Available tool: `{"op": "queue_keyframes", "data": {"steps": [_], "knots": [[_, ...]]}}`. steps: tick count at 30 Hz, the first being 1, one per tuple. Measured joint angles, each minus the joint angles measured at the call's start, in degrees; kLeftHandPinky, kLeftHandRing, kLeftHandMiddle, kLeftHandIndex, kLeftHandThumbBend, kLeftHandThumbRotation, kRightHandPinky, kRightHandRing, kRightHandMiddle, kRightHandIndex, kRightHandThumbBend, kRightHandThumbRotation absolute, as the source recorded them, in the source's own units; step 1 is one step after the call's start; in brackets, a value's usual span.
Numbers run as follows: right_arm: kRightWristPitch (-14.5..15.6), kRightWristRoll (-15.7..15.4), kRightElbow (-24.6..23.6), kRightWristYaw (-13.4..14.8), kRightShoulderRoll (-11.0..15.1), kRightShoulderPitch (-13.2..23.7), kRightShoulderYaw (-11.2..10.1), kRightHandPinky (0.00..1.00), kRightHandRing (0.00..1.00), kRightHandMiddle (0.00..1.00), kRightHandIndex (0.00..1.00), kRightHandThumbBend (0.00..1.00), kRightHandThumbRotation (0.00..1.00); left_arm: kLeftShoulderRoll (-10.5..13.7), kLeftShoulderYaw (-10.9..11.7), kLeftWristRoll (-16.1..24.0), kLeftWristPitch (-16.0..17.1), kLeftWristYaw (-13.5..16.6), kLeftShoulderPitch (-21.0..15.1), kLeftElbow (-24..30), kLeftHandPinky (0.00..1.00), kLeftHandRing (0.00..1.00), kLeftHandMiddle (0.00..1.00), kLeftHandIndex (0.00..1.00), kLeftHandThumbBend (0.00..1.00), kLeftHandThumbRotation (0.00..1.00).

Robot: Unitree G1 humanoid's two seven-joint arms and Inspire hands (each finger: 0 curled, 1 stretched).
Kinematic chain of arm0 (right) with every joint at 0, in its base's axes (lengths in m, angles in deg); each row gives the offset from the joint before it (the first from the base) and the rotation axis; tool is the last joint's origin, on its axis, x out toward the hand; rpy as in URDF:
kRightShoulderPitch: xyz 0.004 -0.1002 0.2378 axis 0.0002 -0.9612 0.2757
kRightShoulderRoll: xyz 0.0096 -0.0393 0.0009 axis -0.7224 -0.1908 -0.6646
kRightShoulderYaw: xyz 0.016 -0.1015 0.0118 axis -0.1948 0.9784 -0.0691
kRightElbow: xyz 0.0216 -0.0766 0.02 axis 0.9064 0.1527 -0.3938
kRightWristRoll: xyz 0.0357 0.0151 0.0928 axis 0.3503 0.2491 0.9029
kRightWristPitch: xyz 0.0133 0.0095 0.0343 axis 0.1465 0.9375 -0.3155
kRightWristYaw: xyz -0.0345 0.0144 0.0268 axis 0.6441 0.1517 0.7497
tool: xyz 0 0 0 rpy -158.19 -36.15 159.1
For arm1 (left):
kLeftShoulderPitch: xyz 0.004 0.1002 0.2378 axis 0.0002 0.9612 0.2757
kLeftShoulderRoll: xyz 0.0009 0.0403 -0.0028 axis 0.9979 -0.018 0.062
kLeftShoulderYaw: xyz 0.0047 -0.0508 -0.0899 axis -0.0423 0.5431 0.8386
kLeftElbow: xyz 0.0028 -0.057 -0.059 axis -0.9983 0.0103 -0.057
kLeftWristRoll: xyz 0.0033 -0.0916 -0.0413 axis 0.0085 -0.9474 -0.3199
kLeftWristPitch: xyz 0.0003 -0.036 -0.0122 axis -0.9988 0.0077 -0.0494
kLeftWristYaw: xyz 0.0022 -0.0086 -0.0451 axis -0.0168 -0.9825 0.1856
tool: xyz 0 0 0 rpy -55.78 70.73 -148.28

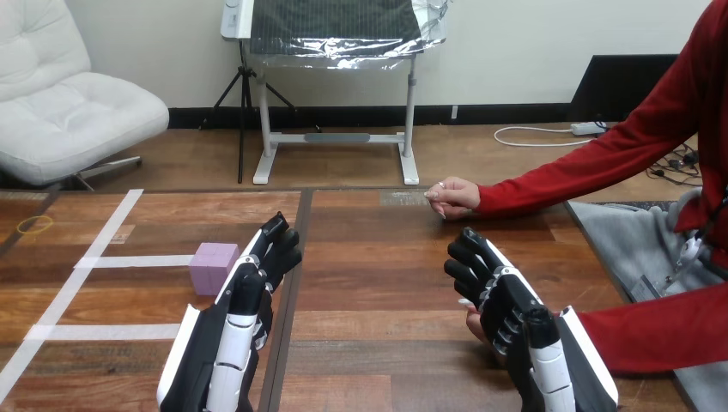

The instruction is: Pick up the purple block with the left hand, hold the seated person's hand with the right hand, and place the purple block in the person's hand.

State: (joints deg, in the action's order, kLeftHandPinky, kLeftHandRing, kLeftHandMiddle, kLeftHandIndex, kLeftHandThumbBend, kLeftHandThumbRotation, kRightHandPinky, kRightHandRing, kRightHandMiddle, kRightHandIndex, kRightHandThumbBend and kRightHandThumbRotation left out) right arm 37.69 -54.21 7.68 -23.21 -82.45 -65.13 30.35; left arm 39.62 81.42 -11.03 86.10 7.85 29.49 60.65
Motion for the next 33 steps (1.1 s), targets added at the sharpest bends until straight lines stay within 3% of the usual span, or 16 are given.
{"op": "queue_keyframes", "data": {"steps": [5,8,17,26,29,33], "knots": [[0.13,0.08,-0.34,-0.05,0.03,0.00,-0.73,0.97,0.94,0.94,0.94,0.74,1.00,0.00,-0.01,0.41,0.00,0.02,-0.05,0.00,1.00,0.93,0.92,0.92,0.61,1.00],[0.17,0.05,-0.44,-0.04,0.00,-0.02,-0.78,0.96,0.93,0.93,0.93,0.75,1.00,0.28,0.54,2.82,0.95,0.52,-0.64,-0.82,0.98,0.92,0.92,0.90,0.62,1.00],[0.32,-0.28,-0.45,-0.10,-0.06,-0.04,-0.73,0.95,0.93,0.93,0.93,0.75,1.00,2.04,3.75,9.81,3.69,2.00,-5.22,-4.79,0.89,0.89,0.89,0.85,0.65,0.95],[0.35,-0.46,-0.45,-0.13,-0.12,-0.05,-0.72,0.94,0.92,0.92,0.93,0.75,1.00,5.63,8.03,11.69,3.23,2.24,-11.41,-6.85,0.73,0.84,0.84,0.82,0.65,0.87],[0.36,-0.46,-0.45,-0.18,-0.12,-0.05,-0.72,0.94,0.92,0.92,0.92,0.74,1.00,6.88,9.53,11.67,2.77,2.25,-13.71,-7.31,0.73,0.85,0.85,0.82,0.63,0.86],[0.36,-0.46,-0.45,-0.22,-0.11,-0.05,-0.72,0.94,0.92,0.92,0.92,0.74,1.00,8.51,11.36,11.61,2.08,2.22,-16.71,-7.86,0.79,0.88,0.87,0.84,0.57,0.86]]}}
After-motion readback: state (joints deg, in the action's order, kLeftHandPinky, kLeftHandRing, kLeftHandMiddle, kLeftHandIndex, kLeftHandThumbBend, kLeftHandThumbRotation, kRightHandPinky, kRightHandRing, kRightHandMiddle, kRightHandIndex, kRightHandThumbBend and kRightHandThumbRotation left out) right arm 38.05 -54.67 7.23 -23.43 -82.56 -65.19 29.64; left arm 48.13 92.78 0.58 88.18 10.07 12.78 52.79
